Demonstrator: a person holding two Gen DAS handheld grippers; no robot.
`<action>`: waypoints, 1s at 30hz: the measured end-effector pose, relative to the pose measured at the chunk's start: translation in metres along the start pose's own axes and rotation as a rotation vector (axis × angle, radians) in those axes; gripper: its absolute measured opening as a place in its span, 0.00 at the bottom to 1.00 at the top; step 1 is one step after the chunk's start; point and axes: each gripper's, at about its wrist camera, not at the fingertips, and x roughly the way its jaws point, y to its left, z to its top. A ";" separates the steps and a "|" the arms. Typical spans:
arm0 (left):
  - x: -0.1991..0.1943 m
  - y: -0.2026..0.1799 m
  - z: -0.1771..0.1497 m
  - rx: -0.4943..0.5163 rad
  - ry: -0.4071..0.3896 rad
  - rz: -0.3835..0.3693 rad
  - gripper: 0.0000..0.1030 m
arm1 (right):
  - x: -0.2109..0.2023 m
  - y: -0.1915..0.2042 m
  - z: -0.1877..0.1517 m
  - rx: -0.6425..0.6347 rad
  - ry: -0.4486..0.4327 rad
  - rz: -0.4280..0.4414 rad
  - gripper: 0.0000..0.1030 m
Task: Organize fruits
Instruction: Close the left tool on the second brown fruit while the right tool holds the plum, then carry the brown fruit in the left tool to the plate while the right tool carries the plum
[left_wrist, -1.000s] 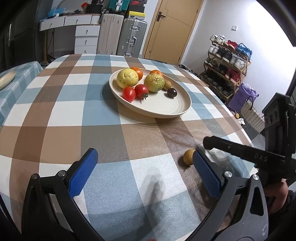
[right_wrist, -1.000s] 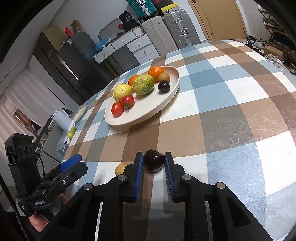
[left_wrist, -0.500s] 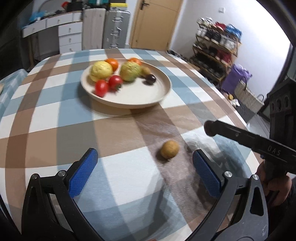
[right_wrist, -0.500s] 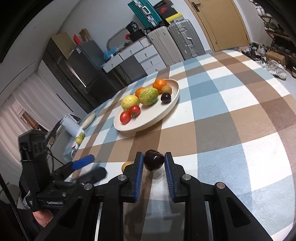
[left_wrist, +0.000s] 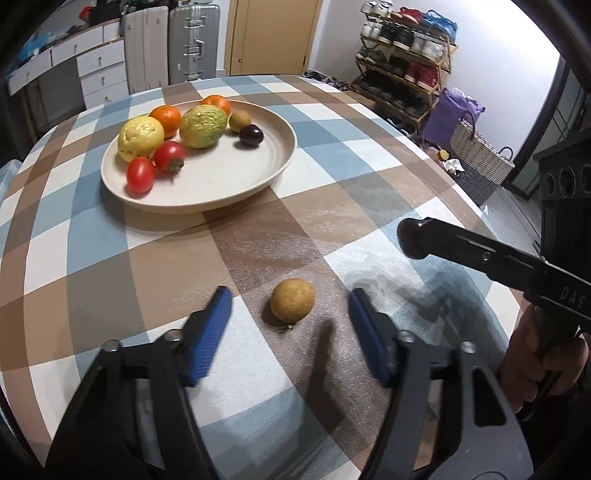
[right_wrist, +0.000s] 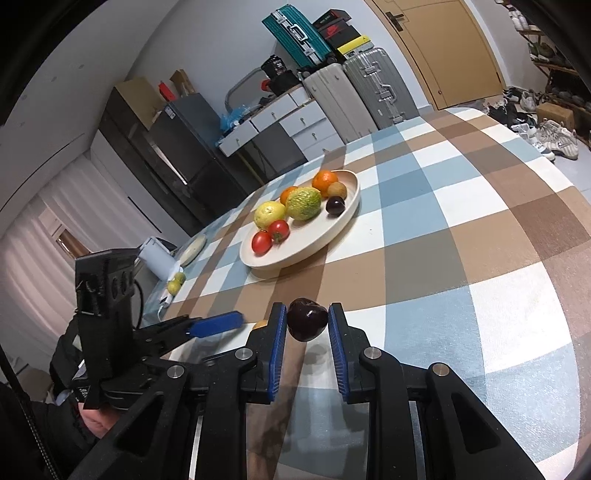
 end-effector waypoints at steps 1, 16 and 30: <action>0.000 0.000 0.000 0.001 0.001 -0.013 0.43 | -0.001 0.000 0.000 0.001 -0.002 0.006 0.23; -0.007 -0.006 0.000 0.018 -0.006 -0.044 0.21 | -0.004 -0.002 -0.003 0.010 -0.011 0.030 0.23; -0.036 0.007 0.006 0.003 -0.074 -0.057 0.21 | -0.001 0.007 0.000 -0.008 0.005 0.009 0.23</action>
